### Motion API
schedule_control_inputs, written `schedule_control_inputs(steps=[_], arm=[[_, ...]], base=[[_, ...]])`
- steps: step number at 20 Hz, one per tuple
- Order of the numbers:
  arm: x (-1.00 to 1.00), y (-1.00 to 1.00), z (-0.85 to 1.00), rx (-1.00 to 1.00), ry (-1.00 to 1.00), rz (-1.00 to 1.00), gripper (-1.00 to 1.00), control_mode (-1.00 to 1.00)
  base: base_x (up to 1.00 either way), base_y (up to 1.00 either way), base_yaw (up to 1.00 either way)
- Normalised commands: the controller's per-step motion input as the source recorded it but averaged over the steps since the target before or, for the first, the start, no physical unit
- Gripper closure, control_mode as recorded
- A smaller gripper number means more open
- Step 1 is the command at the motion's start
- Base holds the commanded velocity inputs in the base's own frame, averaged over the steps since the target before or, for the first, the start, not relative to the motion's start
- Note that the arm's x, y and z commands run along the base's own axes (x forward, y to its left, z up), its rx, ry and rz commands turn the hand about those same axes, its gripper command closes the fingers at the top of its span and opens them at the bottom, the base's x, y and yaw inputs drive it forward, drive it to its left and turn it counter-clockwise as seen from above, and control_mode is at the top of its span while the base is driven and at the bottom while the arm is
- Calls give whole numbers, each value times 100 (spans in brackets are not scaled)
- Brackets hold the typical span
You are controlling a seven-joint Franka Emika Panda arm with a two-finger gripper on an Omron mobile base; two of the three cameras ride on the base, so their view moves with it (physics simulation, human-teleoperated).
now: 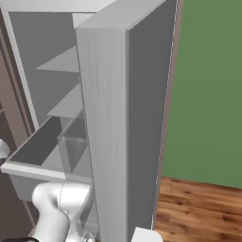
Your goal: Place the garlic and potato inside the fridge drawer. Close the drawer after placing the vegetables.
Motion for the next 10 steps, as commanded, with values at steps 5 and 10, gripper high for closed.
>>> schedule_control_inputs(steps=[5,10], arm=[[0,2,-59,-14,25,6,-100,-100],[0,-9,-82,-4,18,11,-100,-100]], base=[[0,0,0],[0,0,0]])
